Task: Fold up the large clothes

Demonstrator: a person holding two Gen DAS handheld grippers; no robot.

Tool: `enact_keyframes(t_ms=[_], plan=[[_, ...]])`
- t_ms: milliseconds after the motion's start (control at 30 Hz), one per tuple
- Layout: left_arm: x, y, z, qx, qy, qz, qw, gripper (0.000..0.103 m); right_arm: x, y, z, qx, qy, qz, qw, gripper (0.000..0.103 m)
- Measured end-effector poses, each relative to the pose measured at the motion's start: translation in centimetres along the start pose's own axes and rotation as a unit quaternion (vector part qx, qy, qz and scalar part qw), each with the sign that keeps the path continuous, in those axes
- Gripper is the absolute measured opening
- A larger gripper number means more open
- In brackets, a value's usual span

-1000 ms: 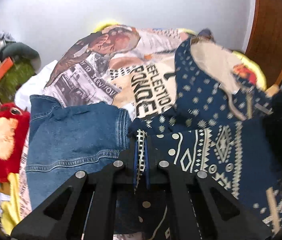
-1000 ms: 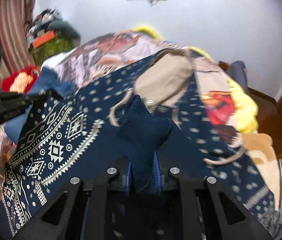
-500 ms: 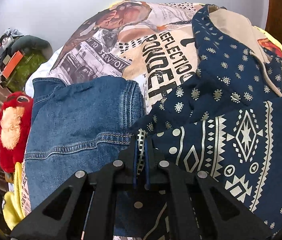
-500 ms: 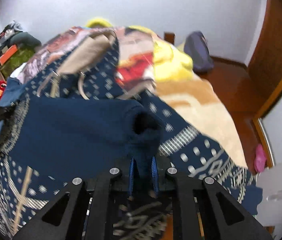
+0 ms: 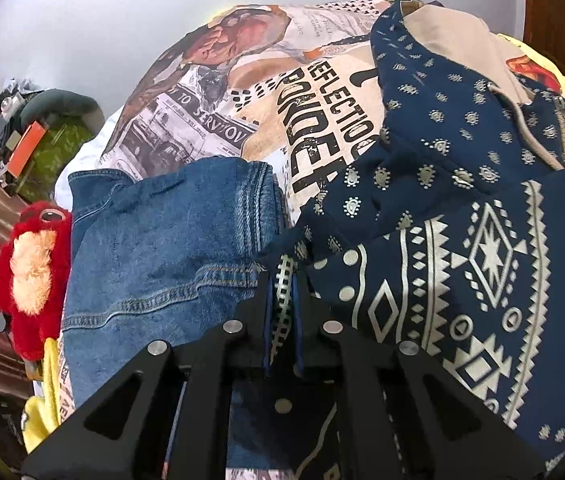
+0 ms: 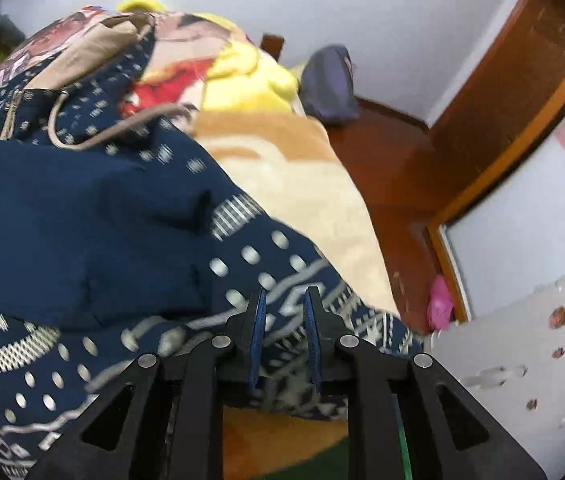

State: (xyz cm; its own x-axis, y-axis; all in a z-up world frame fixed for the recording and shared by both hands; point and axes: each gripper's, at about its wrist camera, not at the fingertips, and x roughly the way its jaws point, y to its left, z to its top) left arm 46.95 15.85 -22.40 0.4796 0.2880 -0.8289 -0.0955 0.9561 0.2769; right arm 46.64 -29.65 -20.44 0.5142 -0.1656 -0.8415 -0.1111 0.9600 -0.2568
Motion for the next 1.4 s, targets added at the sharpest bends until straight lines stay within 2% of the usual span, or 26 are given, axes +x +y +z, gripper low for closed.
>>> enact_keyframes(t_ms=[133, 167, 200, 233, 267, 300, 400, 467, 500, 533, 600, 667, 733, 800, 900, 967, 1033, 1200, 1333, 1400], plan=[[-2.8, 0.3, -0.1, -0.009, -0.011, -0.016, 0.9998, 0.013, -0.7, -2.2, -0.8, 0.027, 0.011, 0.020, 0.999, 0.015], [-4.1, 0.0, 0.0, -0.006, -0.021, -0.017, 0.9996, 0.021, -1.2, -2.7, -1.0, 0.034, 0.009, 0.027, 0.999, 0.015], [-4.9, -0.2, 0.0, -0.002, -0.029, -0.017, 0.9994, 0.036, -1.7, -3.3, -1.3, 0.042, 0.008, 0.042, 0.998, 0.015], [-6.2, -0.8, -0.1, 0.007, -0.044, -0.020, 0.9988, 0.044, -2.2, -3.8, -1.5, 0.048, 0.005, 0.061, 0.997, 0.015], [-7.4, -1.5, -0.2, 0.015, -0.058, -0.026, 0.9978, 0.059, -2.4, -4.3, -1.6, 0.054, 0.005, 0.071, 0.996, 0.015], [-8.1, -2.1, -0.2, 0.023, -0.067, -0.033, 0.9969, 0.068, -2.3, -4.3, -1.7, 0.056, 0.010, 0.072, 0.996, 0.015], [-9.6, -4.9, -0.6, 0.040, -0.075, -0.078, 0.9933, 0.070, -0.4, -4.0, -2.4, 0.046, 0.044, 0.064, 0.996, 0.015], [-9.6, -7.0, -1.0, 0.036, -0.062, -0.125, 0.9895, 0.070, 0.6, -3.7, -2.8, 0.027, 0.039, 0.037, 0.998, 0.016], [-9.3, -7.8, -1.0, 0.033, -0.055, -0.140, 0.9881, 0.071, 0.6, -3.4, -2.9, 0.020, 0.034, 0.023, 0.999, 0.030], [-8.8, -8.7, -1.2, 0.032, -0.045, -0.154, 0.9866, 0.071, 0.5, -3.3, -3.0, 0.014, 0.029, -0.015, 0.999, 0.062], [-7.3, -10.9, -2.0, 0.042, -0.020, -0.160, 0.9861, 0.071, 0.4, -3.5, -3.3, -0.002, 0.011, -0.078, 0.997, 0.091], [-5.9, -12.8, -2.8, 0.055, -0.006, -0.143, 0.9882, 0.071, 0.1, -5.0, -3.8, 0.014, 0.020, -0.041, 0.999, 0.091], [-6.1, -12.9, -3.1, 0.052, -0.029, -0.130, 0.9897, 0.073, -0.8, -7.1, -4.5, 0.056, 0.026, 0.005, 0.998, 0.091], [-6.2, -12.9, -3.1, 0.051, -0.030, -0.130, 0.9897, 0.073, -2.0, -9.1, -5.3, 0.097, 0.027, 0.055, 0.993, 0.091], [-6.5, -12.7, -3.3, 0.047, -0.028, -0.129, 0.9901, 0.073, -3.5, -12.4, -7.3, 0.180, 0.028, 0.142, 0.973, 0.091], [-7.1, -12.8, -3.5, 0.049, -0.034, -0.122, 0.9907, 0.073, -3.8, -14.4, -8.5, 0.246, 0.035, 0.205, 0.947, 0.091], [-8.0, -12.8, -4.3, 0.050, -0.046, -0.117, 0.9908, 0.073, -3.4, -15.6, -9.3, 0.296, 0.041, 0.247, 0.922, 0.091], [-10.4, -12.8, -5.5, 0.048, -0.073, -0.130, 0.9877, 0.073, -1.2, -17.4, -10.7, 0.381, 0.060, 0.281, 0.879, 0.091], [-11.6, -12.9, -6.0, 0.044, -0.083, -0.145, 0.9849, 0.073, 2.9, -18.2, -10.3, 0.462, 0.076, 0.315, 0.826, 0.089], [-11.9, -12.9, -6.2, 0.045, -0.084, -0.146, 0.9848, 0.073, 4.0, -18.6, -9.9, 0.481, 0.069, 0.312, 0.816, 0.085]])
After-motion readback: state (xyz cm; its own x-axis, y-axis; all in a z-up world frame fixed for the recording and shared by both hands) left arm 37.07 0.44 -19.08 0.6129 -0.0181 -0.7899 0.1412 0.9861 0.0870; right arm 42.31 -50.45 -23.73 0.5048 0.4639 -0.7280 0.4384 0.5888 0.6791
